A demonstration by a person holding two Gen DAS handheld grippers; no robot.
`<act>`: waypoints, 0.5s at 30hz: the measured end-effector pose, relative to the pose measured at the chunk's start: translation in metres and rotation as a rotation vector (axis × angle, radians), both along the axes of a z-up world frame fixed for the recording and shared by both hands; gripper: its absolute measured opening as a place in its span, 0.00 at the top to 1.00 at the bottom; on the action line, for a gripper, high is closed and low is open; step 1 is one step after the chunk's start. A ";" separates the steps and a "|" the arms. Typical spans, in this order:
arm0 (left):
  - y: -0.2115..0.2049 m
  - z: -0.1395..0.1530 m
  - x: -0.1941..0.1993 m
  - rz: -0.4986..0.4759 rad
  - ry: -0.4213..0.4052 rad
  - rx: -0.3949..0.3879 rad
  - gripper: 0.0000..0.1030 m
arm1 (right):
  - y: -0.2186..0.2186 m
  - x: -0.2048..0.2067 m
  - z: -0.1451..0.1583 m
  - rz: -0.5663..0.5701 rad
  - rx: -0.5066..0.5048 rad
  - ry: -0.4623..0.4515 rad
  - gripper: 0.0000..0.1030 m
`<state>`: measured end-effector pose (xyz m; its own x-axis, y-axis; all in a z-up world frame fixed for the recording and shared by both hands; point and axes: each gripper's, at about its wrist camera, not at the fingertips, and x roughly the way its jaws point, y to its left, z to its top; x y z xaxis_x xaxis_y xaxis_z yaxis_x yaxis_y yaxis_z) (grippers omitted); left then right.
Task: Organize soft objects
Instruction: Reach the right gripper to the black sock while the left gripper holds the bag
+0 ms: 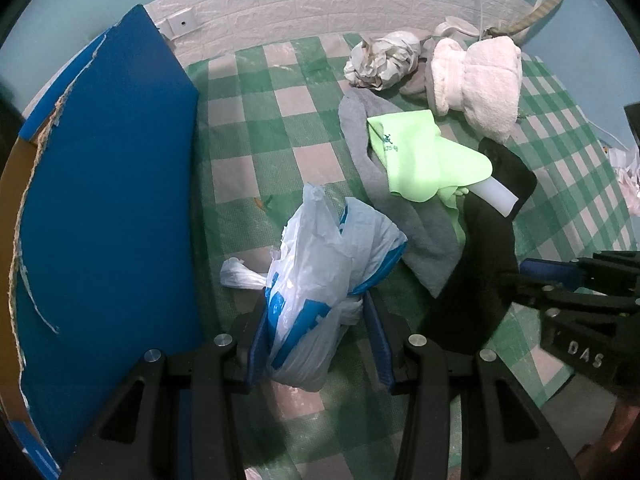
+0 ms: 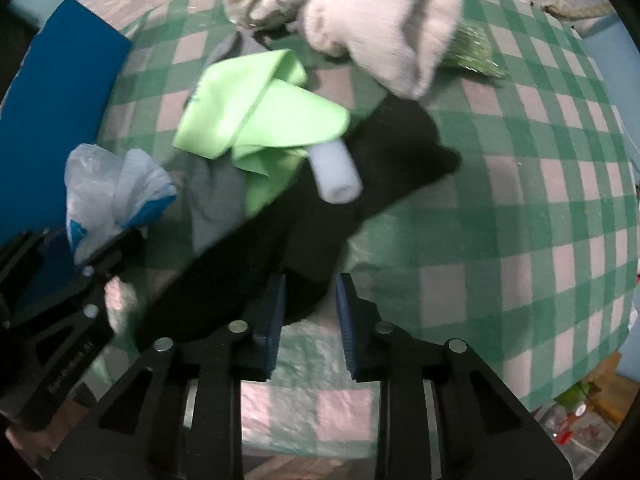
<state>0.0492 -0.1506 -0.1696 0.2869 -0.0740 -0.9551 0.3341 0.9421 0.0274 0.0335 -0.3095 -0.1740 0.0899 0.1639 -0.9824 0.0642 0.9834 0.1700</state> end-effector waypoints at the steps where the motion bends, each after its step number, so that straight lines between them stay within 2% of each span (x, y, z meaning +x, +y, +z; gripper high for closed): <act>1: 0.000 0.000 -0.002 0.000 0.001 0.001 0.57 | -0.004 -0.002 0.000 0.000 -0.002 0.002 0.77; 3: 0.002 -0.002 -0.003 -0.002 0.003 0.002 0.57 | -0.011 -0.006 0.001 -0.016 0.000 0.005 0.77; 6: 0.001 -0.002 -0.002 -0.002 0.007 0.002 0.57 | -0.019 -0.008 0.006 -0.070 0.053 -0.012 0.76; 8: 0.001 -0.002 0.000 -0.006 0.008 0.002 0.57 | -0.020 -0.008 0.009 -0.092 0.076 -0.019 0.63; 9: 0.000 -0.003 0.000 -0.007 0.007 0.004 0.57 | -0.022 -0.005 0.012 -0.100 0.079 -0.020 0.48; 10: 0.000 -0.003 0.000 -0.009 0.006 0.006 0.57 | -0.019 -0.003 0.012 -0.108 0.079 -0.022 0.38; 15: 0.004 -0.005 0.000 -0.008 0.005 0.001 0.57 | -0.010 0.016 0.014 -0.130 0.077 -0.031 0.35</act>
